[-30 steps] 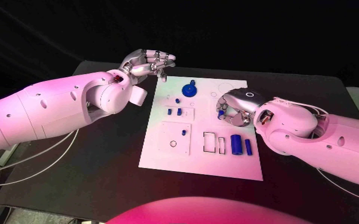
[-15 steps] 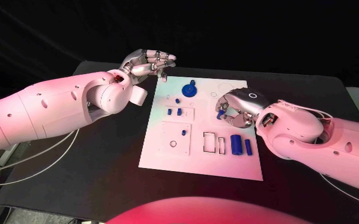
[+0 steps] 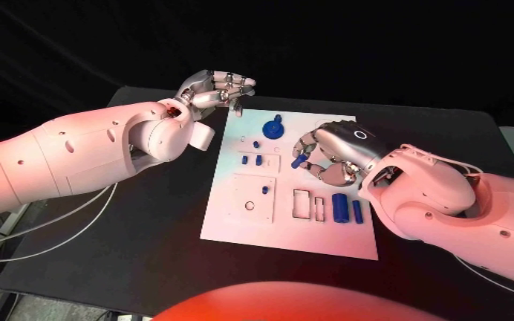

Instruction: Assemble the parts on the task board

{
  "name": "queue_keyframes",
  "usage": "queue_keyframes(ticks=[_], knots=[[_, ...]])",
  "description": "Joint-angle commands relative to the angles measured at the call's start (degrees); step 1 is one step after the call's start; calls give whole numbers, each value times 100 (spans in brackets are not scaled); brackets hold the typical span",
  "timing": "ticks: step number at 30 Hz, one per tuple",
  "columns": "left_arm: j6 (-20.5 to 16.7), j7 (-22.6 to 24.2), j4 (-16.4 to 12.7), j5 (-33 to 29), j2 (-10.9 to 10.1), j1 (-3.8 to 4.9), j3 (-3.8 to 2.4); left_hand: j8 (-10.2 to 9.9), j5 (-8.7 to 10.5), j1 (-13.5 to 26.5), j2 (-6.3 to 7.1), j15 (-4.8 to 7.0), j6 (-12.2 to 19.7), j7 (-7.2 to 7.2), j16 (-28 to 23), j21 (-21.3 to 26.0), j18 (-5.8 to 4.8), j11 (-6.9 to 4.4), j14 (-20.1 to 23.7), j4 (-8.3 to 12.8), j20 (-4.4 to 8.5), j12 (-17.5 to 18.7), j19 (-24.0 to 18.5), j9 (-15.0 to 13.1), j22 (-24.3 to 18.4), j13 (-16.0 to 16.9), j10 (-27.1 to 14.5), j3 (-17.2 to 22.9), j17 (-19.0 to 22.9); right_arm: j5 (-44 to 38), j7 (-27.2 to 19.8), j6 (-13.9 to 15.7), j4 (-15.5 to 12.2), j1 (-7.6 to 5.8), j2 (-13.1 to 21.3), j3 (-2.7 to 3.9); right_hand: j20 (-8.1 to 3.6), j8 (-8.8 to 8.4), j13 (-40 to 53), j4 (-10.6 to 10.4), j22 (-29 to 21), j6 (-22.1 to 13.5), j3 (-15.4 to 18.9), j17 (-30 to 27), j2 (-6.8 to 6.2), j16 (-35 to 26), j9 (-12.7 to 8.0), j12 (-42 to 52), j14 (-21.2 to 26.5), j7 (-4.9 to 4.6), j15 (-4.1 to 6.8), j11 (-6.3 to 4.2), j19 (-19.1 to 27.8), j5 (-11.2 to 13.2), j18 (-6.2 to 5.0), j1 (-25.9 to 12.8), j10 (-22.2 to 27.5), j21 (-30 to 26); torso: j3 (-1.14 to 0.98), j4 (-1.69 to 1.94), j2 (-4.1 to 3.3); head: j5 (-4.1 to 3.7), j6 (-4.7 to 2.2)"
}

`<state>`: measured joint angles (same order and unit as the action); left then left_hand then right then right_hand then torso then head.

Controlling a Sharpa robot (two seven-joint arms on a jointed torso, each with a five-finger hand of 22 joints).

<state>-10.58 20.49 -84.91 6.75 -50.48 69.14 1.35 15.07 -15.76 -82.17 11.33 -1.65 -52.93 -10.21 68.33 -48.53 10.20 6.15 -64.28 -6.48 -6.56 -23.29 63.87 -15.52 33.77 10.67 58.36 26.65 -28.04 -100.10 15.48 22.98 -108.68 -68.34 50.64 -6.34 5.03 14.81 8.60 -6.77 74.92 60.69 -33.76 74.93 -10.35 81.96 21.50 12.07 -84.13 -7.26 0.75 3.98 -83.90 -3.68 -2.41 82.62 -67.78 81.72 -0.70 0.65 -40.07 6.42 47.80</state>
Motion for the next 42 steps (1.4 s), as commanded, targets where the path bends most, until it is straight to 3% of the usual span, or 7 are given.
queue_keyframes(ticks=[1,9,14,20,29,42], knots=[[79,35,-6,-24,18,4,-3,31,18,35,-43,-1,56,-2,-27,19,39,-1,57,5,-1,-20,-31,-7,-10,5,-26,30,5,130,-147,278,-75,51,-144,-1,-47,40,6,26,1168,46,-7,95,42,38,-2,23,-294,7,46,-72,-382,-24,72,-34,-114,23,6,2,-2,49,33],[80,35,-2,-24,45,5,-3,31,18,35,-43,-1,56,-2,-27,19,39,-1,57,5,-1,-20,-31,-7,-10,5,-26,30,5,180,-285,305,38,299,-660,-39,-47,43,7,31,1167,47,-11,93,40,38,1,20,-294,7,47,-71,-381,-29,72,-37,-118,20,13,2,-4,115,54],[84,33,-3,-24,72,5,-3,31,18,35,-43,-1,56,-2,-27,19,39,-1,57,5,-1,-20,-31,-7,-10,5,-26,30,5,188,-363,239,265,497,-993,-84,-48,46,9,42,1165,48,-20,98,40,41,5,15,-295,6,47,-72,-379,-41,70,-39,-123,14,13,6,-8,159,70],[87,29,-13,-24,84,6,-3,31,18,35,-43,-1,56,-2,-27,19,39,-1,57,5,-1,-20,-31,-7,-10,5,-26,30,5,158,-395,117,495,623,-1213,-121,-49,47,10,49,1163,46,-26,91,40,37,8,11,-294,4,48,-71,-378,-50,69,-40,-126,8,8,3,-12,193,84],[87,26,-22,-24,84,6,-3,39,18,33,-50,-1,63,-4,-24,24,39,0,60,16,0,-46,-28,-13,-13,13,-42,38,15,47,-370,-67,748,737,-1397,-161,-49,48,11,52,1163,45,-28,93,40,39,10,7,-294,2,47,-70,-378,-55,69,-45,-127,7,-3,1,-10,226,112],[83,19,-26,-24,73,6,-3,39,18,33,-50,-1,63,-4,-24,24,39,0,60,16,0,-46,-28,-13,-13,13,-42,38,15,-30,-325,-323,808,777,-1459,-175,-49,50,12,54,1167,43,-31,101,40,43,14,1,-296,0,46,-68,-380,-60,71,-57,-129,15,-1,0,-12,226,134]])
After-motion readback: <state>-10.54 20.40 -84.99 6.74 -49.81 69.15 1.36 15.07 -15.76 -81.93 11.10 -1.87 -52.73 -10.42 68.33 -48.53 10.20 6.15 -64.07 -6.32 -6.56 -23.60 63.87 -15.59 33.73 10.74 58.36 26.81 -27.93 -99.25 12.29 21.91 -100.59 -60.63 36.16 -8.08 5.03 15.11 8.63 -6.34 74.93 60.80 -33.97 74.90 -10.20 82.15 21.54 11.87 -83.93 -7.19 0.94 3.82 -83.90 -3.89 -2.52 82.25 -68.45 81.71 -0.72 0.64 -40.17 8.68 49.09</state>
